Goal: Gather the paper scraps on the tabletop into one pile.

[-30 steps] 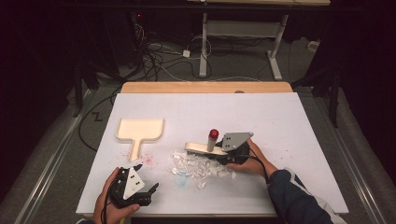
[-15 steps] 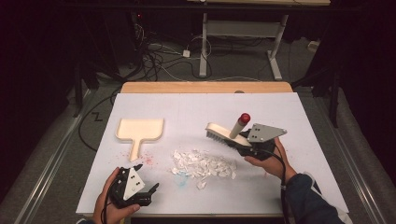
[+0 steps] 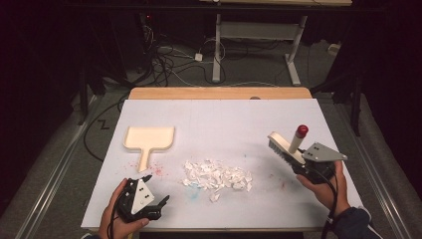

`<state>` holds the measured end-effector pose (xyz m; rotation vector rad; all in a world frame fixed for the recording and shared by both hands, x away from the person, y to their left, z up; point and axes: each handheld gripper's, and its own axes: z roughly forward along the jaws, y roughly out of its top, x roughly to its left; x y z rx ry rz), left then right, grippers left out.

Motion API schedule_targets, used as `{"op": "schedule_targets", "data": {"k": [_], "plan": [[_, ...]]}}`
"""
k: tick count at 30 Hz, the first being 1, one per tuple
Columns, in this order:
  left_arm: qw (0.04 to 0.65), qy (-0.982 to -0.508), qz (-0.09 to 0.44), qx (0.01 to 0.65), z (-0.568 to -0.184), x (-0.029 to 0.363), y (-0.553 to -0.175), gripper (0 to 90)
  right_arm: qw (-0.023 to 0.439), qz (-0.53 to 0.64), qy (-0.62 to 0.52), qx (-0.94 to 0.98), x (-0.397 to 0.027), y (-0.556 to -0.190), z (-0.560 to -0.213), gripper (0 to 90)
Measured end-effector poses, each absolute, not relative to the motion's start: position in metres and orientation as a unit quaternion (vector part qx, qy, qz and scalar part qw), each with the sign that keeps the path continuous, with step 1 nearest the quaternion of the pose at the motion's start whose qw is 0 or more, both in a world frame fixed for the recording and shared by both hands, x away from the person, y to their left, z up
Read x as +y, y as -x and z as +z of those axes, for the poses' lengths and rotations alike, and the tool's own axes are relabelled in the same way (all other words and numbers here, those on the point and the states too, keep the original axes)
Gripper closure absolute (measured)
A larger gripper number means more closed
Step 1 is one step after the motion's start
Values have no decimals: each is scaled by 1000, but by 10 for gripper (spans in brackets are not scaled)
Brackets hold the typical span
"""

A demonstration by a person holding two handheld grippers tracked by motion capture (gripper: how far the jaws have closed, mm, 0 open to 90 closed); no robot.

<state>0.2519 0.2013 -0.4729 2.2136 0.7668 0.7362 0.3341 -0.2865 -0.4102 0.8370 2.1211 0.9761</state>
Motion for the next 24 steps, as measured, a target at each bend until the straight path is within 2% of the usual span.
{"op": "schedule_targets", "data": {"k": [6,10,24], "plan": [[335,-851,279,292,-473,199,-254,170,332,334,-354,808,-300,-324,-426,680],[334,-853,279,289,-473,198,-254,170,303,341,-364,812,-290,-324,-436,680],[339,-849,280,291,-473,199,-254,170,253,380,-328,827,-184,-317,-446,678]]}}
